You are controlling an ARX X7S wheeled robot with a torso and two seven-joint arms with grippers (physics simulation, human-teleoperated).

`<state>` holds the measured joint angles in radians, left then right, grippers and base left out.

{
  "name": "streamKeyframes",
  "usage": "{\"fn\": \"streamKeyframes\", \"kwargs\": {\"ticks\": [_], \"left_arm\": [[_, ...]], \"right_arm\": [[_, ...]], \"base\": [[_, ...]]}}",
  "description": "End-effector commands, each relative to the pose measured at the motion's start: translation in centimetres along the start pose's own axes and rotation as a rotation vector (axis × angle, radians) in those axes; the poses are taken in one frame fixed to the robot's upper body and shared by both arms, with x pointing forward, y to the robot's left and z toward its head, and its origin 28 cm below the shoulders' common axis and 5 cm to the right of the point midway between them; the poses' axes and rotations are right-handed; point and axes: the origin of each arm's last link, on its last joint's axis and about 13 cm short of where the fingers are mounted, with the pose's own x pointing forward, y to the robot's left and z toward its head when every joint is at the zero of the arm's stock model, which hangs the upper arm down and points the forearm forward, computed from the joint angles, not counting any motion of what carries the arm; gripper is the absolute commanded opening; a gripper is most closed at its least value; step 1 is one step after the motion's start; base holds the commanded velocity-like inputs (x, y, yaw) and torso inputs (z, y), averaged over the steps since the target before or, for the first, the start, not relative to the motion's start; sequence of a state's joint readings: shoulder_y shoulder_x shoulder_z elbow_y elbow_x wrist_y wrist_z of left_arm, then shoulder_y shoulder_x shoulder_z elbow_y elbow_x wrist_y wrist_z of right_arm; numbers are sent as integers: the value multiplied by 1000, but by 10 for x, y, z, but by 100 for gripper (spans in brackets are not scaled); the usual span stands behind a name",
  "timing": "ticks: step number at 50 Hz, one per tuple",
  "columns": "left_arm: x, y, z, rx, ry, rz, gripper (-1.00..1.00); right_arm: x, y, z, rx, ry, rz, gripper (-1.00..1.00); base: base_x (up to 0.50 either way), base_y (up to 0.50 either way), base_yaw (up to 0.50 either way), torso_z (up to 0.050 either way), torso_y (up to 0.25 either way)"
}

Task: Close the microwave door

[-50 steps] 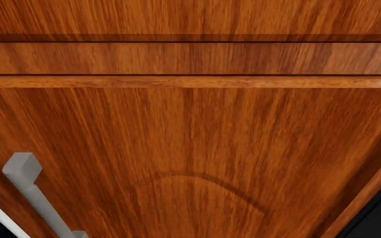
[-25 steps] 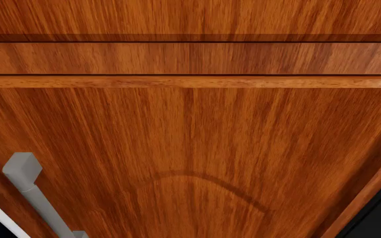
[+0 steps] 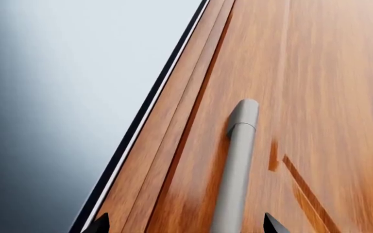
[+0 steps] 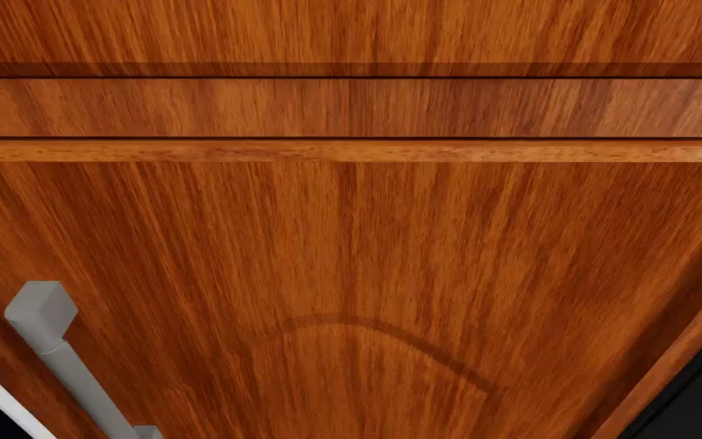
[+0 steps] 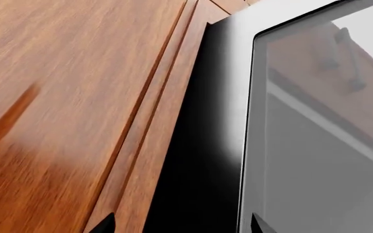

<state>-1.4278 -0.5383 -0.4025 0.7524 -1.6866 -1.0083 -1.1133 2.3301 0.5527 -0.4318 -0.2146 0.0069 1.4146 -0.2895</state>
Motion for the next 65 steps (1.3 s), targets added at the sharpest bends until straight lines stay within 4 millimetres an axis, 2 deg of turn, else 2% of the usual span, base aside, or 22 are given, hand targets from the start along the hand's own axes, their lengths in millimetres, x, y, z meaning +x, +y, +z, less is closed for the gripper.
{"fn": "streamKeyframes", "kwargs": {"ticks": [1,31,65], "left_arm": [[0,-1,0,0,3,-2,100],[-1,-1,-1,1,3,-3,100],[-3,-2,-2,5,8,-12,100]], "right_arm": [[2,-3,-6,19,24,-15,100],[7,-11,-14,53,64,-34,100],[13,-21,-28,170,102,-20,100]], "base": [[0,0,0,0,0],[0,0,0,0,0],[0,0,0,0,0]]}}
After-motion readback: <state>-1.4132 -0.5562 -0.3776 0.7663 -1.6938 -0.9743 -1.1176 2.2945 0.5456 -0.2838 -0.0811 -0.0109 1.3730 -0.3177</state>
